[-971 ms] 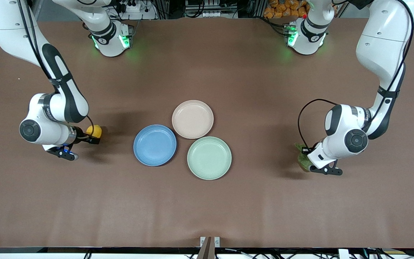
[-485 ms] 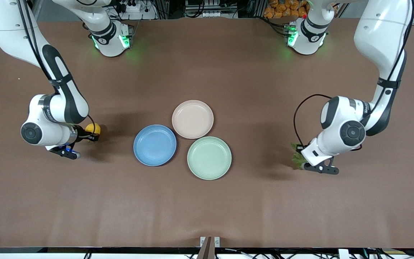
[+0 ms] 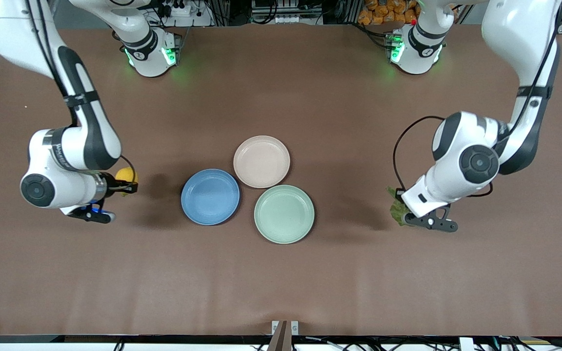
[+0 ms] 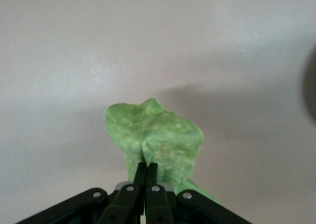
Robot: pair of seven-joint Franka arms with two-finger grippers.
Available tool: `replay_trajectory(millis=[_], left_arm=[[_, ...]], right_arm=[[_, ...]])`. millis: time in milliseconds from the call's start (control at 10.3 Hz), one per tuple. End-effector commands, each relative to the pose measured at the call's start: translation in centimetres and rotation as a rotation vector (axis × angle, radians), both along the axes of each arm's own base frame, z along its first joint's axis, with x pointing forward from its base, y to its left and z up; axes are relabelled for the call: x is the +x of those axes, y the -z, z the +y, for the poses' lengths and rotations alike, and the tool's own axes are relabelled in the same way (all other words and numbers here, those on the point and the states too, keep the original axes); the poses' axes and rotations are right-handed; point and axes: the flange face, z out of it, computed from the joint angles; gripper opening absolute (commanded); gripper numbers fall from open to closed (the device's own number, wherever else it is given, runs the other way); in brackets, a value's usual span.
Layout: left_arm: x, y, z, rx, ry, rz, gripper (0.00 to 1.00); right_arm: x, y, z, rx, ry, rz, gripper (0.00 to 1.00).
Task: Place lemon and lettuce in plates
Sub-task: 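Carry the lemon onto the blue plate while the left gripper carries the lettuce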
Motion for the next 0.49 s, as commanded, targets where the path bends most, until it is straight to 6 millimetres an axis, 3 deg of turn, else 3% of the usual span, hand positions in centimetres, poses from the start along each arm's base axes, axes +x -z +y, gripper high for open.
replay_trajectory(millis=[0, 97, 291, 388], left_arm=[[-0.8, -4.4, -1.6, -0.014, -0.020, 0.034, 0.00], [-1.3, -4.8, -2.4, -0.036, -0.041, 0.050, 0.00], [-2.1, -6.8, -2.6, -0.035, -0.064, 0.071, 0.00], [-2.7, -6.7, -3.7, -0.087, -0.129, 0.114, 0.00]], right_arm=[[1.5, -2.5, 7.6, 0.065, -0.041, -0.062, 0.00], [1.8, -2.1, 10.3, 0.095, -0.049, -0.095, 0.00], [1.7, 0.6, 14.6, 0.110, -0.055, -0.144, 0.00], [1.4, 2.0, 16.9, 0.149, -0.040, -0.155, 0.00]])
